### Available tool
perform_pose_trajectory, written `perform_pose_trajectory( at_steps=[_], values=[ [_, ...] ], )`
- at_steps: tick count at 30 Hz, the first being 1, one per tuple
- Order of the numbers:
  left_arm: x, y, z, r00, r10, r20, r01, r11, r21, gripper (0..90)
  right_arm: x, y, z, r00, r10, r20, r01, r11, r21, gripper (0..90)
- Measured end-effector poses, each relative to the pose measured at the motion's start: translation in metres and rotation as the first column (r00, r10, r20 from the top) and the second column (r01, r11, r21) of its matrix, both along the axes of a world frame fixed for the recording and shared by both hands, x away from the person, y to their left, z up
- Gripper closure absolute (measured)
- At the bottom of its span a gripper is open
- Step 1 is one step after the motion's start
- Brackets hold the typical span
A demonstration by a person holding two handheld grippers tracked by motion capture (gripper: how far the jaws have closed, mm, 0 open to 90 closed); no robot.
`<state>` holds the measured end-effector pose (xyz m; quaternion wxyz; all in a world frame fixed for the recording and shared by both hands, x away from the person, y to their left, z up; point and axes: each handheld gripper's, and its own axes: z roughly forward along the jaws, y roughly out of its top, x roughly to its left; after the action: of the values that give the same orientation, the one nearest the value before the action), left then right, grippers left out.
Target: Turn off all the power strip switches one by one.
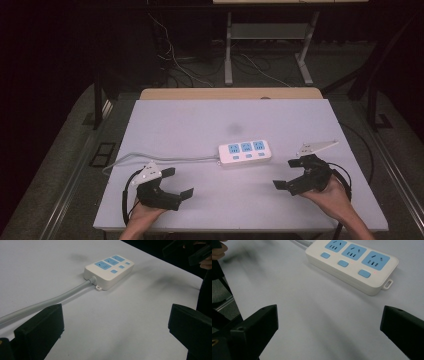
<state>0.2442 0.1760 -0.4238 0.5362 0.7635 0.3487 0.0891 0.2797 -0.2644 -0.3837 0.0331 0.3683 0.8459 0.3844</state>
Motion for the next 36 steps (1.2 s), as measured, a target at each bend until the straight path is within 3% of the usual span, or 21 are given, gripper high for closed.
perform_pose_trajectory(
  at_steps=[21,29,36],
  values=[
    [0.001,0.000,-0.001,1.0000,-0.004,-0.003,0.004,1.0000,0.001,0.0,0.038,0.022,0.039,0.9966,0.074,0.035,-0.071,0.994,-0.087,1.4],
    [0.001,0.000,-0.001,1.0000,-0.007,-0.006,0.007,1.0000,0.003,0.0,0.051,0.027,0.042,0.9959,0.085,0.031,-0.081,0.992,-0.100,1.4],
    [0.000,0.000,-0.001,1.0000,-0.007,-0.005,0.007,1.0000,0.000,0.0,0.065,0.029,0.035,0.9958,0.091,0.011,-0.089,0.991,-0.105,1.4]
  ],
)
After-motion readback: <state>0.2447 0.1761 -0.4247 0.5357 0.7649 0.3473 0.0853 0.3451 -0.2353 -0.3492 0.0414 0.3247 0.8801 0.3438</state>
